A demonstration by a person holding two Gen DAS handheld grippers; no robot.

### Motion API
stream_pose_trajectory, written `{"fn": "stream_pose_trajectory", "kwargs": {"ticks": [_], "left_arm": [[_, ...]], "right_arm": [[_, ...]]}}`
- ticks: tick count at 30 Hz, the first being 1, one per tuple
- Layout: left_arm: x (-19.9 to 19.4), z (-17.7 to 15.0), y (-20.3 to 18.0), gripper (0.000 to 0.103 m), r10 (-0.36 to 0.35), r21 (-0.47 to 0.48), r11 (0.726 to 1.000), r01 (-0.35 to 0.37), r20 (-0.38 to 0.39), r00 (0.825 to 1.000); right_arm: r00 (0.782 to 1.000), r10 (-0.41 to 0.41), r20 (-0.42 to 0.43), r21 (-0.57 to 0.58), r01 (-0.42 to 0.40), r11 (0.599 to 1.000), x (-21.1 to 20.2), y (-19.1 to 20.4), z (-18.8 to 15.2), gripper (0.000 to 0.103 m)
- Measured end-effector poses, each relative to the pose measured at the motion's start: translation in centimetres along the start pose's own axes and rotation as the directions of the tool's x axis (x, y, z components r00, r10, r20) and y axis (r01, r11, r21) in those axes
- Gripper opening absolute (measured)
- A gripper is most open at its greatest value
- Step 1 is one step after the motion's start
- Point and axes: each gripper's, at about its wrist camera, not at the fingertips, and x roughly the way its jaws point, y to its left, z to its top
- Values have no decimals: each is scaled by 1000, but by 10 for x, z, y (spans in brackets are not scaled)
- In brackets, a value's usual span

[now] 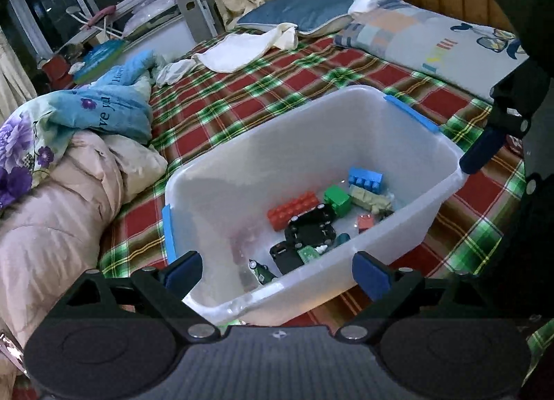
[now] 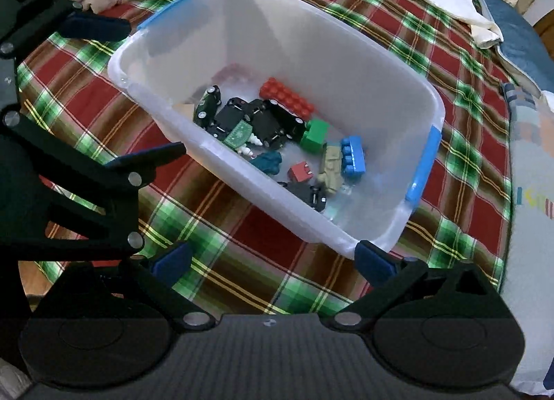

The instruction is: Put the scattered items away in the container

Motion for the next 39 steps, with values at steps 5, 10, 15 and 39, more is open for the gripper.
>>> {"fn": "stream_pose_trajectory", "kwargs": {"ticks": [5, 10, 15, 39], "left_arm": [[1, 4, 2, 95, -1, 7, 1000, 1, -3, 1000], [2, 5, 8, 95, 7, -1, 1000, -7, -11, 1000], [2, 7, 15, 95, 7, -15, 1000, -7, -6, 1000], [5, 8, 9, 95, 51, 25, 998, -51, 0, 999]], "right_arm": [[1000, -22, -18, 0, 22, 1000, -11, -10, 2, 103], [999, -47, -21, 0, 47, 999, -14, -14, 4, 103], [997, -73, -22, -7, 73, 997, -17, -17, 7, 103], [995, -96, 7, 5, 96, 995, -20, -20, 8, 103]]}}
